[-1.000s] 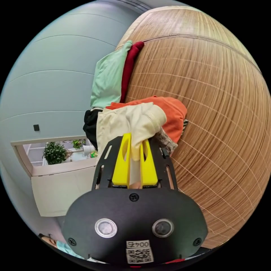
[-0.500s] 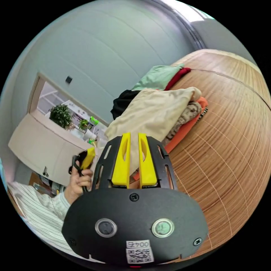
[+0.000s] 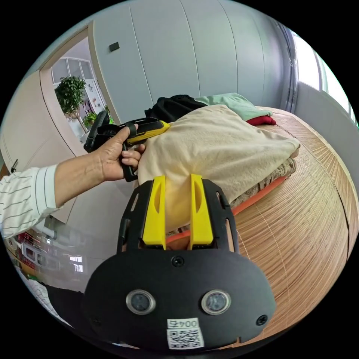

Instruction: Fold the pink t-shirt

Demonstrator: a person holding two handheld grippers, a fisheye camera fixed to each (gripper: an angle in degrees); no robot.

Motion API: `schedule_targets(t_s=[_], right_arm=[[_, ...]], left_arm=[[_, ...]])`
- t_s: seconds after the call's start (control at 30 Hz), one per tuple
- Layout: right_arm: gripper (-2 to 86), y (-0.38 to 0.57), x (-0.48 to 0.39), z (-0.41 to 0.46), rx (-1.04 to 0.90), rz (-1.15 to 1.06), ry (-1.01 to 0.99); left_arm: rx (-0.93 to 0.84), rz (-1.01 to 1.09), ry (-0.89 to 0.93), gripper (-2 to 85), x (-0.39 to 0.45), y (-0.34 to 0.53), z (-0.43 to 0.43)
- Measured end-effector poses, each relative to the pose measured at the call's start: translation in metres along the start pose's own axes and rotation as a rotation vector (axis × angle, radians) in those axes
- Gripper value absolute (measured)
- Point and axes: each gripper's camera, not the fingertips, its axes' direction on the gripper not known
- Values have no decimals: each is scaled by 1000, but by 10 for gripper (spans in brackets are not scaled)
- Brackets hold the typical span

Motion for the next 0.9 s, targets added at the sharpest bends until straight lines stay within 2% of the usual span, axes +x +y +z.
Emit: schedule_targets(t_s=[0.07, 0.17, 0.27, 0.37, 0.5, 0.6, 0.77, 0.87, 0.9], right_arm=[[93, -5, 7, -19, 6, 4, -53], [83, -12, 35, -66, 170, 48, -32], [72, -39, 89, -74, 217, 158, 88], [49, -76, 140, -54, 160, 265, 173], [15, -89, 190, -4, -112, 371, 218], [5, -77, 199, 3, -72, 424, 160], [2, -69, 197, -72, 105, 516, 74], [-5, -34, 180, -133, -17, 499, 41], [-6, -12, 173, -154, -121, 495, 61]], left_arm=[[50, -32, 27, 2, 11, 8, -13], [148, 65, 43, 2, 53, 22, -35], [100, 204, -71, 2, 89, 27, -8], [23, 159, -203, 2, 74, 31, 34], [26, 101, -121, 2, 47, 47, 45], [15, 156, -166, 4, 55, 56, 52], [14, 137, -126, 3, 59, 66, 52], [-18, 119, -66, 2, 78, 73, 40], [-50, 146, -20, 2, 95, 80, 34]])
